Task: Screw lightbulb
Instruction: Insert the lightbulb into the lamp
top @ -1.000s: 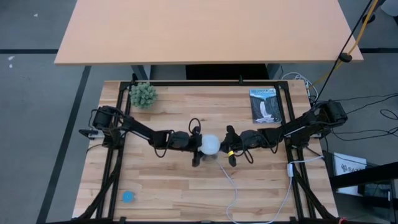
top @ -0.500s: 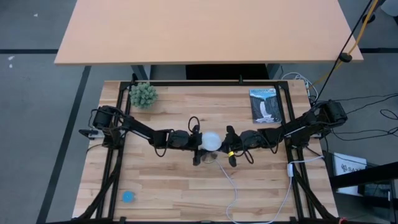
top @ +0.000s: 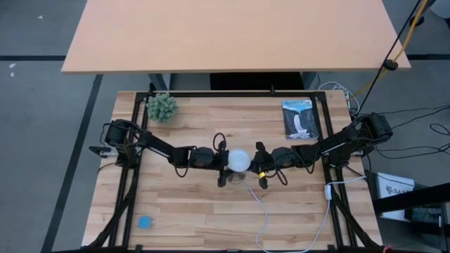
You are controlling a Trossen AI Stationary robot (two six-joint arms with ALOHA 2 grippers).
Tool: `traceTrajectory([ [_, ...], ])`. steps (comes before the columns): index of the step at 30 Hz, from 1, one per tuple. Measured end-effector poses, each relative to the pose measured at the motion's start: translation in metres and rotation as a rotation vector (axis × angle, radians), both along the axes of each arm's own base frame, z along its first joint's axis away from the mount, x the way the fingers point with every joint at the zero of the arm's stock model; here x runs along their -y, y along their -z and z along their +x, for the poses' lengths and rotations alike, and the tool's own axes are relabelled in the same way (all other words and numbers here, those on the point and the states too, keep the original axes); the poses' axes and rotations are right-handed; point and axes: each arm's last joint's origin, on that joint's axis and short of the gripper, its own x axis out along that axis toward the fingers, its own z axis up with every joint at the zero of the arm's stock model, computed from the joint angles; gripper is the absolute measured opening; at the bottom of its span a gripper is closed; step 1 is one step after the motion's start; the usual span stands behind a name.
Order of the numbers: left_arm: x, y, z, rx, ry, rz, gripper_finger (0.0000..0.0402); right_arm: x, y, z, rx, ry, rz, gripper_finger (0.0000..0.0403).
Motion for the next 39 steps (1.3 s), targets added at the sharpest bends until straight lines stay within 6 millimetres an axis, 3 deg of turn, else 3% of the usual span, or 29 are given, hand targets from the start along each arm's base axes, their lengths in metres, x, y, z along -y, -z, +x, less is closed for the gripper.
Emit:
traceTrajectory([
  [15,0.001,-0.001,0.000,0.011,0.032,0.077,0.0202,-0.002,0.000,0.000,-0.001,-0.013,-0.029,0.0000],
  [24,-0.001,0.000,0.000,0.008,0.043,0.128,0.0202,-0.006,-0.014,0.014,-0.142,-0.015,-0.065,0.0000],
  [39,0.004,-0.001,0.000,0.015,0.054,0.124,0.0202,-0.007,-0.020,0.018,-0.130,-0.016,-0.054,0.0000],
])
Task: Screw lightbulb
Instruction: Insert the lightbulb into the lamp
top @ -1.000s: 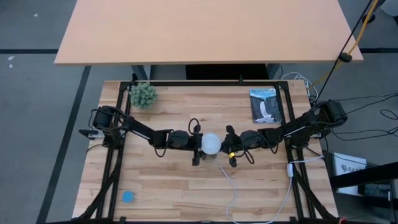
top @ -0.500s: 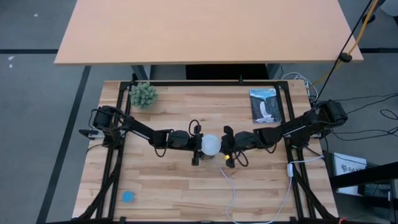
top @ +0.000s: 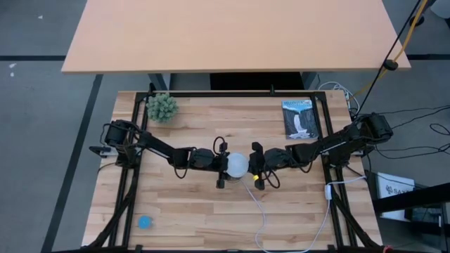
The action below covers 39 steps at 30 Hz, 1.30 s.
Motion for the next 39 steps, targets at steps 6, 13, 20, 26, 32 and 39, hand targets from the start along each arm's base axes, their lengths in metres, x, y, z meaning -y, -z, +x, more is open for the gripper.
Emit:
traceTrajectory([
  [6,-0.001,-0.019,-0.009,0.039,-0.003,-0.017,0.0202,0.000,0.002,-0.001,-0.031,0.003,-0.001,0.0000],
  [13,-0.002,-0.012,-0.020,-0.033,-0.013,-0.052,0.0202,0.000,0.000,0.000,-0.003,0.003,0.007,0.0000],
  [20,-0.001,-0.020,-0.018,0.040,-0.007,-0.063,0.0202,0.000,-0.005,0.002,0.052,-0.001,0.016,0.0000],
  [26,-0.001,-0.024,-0.015,0.051,-0.007,-0.065,0.0202,0.000,-0.004,0.001,0.032,-0.003,0.014,0.0000],
  [32,0.001,-0.014,-0.005,0.023,-0.010,-0.060,0.0202,0.002,-0.014,-0.008,0.015,-0.002,0.012,0.0000],
  [39,0.002,-0.007,0.008,0.019,-0.013,-0.059,0.0202,0.002,-0.023,-0.014,0.033,-0.007,0.009,0.0000],
])
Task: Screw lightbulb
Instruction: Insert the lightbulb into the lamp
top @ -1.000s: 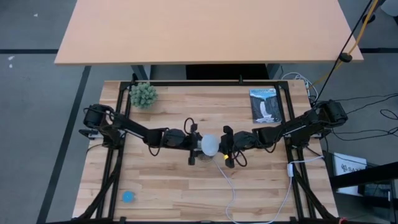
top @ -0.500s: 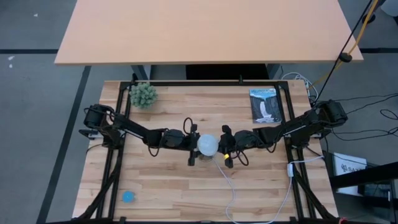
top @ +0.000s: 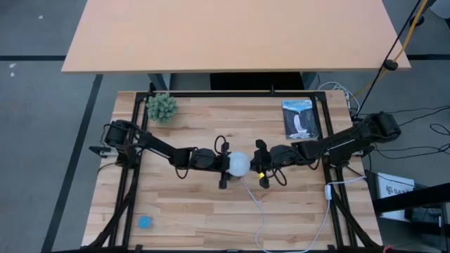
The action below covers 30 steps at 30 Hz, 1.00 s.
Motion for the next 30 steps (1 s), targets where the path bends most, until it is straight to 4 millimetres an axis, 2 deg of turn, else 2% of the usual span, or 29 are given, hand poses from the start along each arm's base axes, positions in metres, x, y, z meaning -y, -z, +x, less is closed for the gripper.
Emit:
traceTrajectory([
  [4,0.000,0.002,-0.001,-0.023,-0.002,0.003,0.0202,0.000,0.002,0.000,-0.016,0.006,0.003,0.0000],
  [10,-0.003,0.015,-0.004,-0.157,-0.033,0.008,0.0202,0.000,0.006,0.001,-0.037,0.016,0.016,0.0000],
  [14,-0.007,0.014,-0.003,-0.153,-0.052,0.013,0.0202,-0.001,0.005,0.005,-0.006,0.021,0.025,0.0000],
  [21,-0.011,0.014,-0.003,-0.144,-0.062,0.012,0.0202,0.000,0.013,0.003,-0.084,0.023,0.014,0.0000],
  [26,-0.006,0.013,-0.003,-0.135,-0.043,0.024,0.0202,0.000,0.015,0.002,-0.103,0.017,-0.002,0.0000],
  [30,0.002,0.011,-0.005,-0.123,-0.003,0.100,0.0202,0.000,0.016,0.001,-0.116,0.010,-0.009,0.0000],
])
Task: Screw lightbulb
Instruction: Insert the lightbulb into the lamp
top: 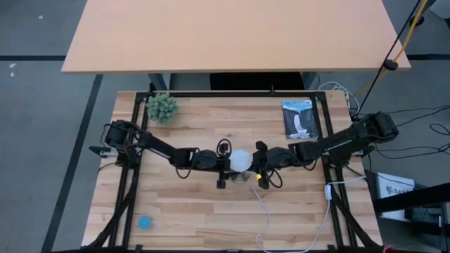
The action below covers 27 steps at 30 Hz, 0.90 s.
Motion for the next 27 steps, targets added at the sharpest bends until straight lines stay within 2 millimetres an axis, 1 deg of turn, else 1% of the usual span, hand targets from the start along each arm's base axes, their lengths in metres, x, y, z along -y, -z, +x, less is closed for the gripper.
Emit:
traceTrajectory([
  [4,0.006,0.000,-0.001,0.000,-0.002,0.059,0.0202,0.000,0.000,0.000,-0.002,-0.012,-0.016,0.0000],
  [10,0.005,-0.001,-0.001,0.005,-0.033,0.061,0.0202,-0.001,0.002,-0.001,-0.010,-0.010,-0.032,0.0000],
  [14,0.008,-0.002,-0.001,0.013,-0.026,0.061,0.0202,-0.005,0.008,-0.006,-0.083,-0.043,-0.068,0.0000],
  [17,0.009,-0.002,-0.002,0.014,-0.023,0.062,0.0202,-0.005,0.012,-0.009,-0.131,-0.023,-0.041,0.0000],
  [24,0.009,-0.002,-0.001,0.015,-0.024,0.061,0.0202,-0.005,0.005,-0.003,-0.039,-0.010,-0.051,0.0000],
  [27,0.009,-0.002,-0.001,0.015,-0.024,0.062,0.0202,-0.005,0.006,-0.005,-0.061,-0.010,-0.046,0.0000],
])
